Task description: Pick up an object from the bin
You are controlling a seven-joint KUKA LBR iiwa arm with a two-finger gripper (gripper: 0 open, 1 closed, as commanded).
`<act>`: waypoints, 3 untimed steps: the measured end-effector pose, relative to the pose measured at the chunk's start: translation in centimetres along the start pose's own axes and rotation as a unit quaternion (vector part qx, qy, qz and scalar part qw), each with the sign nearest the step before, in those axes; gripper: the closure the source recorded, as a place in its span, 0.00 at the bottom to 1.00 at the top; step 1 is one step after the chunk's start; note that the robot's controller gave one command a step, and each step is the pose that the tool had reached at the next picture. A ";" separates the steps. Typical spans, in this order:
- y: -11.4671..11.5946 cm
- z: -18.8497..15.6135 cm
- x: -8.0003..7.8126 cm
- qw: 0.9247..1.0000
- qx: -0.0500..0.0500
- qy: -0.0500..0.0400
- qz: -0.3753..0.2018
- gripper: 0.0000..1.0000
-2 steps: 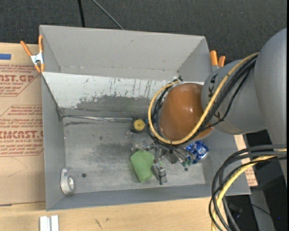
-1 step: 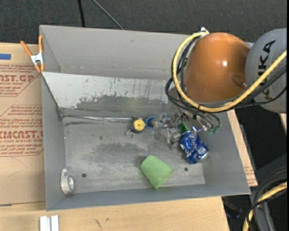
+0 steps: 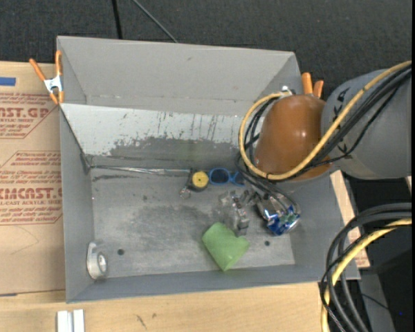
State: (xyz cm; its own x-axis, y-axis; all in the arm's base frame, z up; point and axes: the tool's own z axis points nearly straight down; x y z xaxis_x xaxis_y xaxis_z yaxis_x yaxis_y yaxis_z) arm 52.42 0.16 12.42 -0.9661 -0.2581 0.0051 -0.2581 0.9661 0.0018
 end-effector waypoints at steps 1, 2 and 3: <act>-4.5 2.6 -0.2 0.998 0.001 -0.002 -0.057 1.00; -4.3 2.5 -0.3 0.998 0.001 -0.003 -0.057 0.00; 2.1 5.4 3.3 0.993 0.001 -0.007 -0.121 0.00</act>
Offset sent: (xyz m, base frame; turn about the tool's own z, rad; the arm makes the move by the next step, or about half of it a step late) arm 0.0134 -0.0414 -0.0245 -0.1154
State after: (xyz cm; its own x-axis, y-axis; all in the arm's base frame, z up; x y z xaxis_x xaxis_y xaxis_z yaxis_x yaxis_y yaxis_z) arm 48.62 1.31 7.03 -0.8761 -0.4821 -0.0087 -0.4821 0.8761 -0.0006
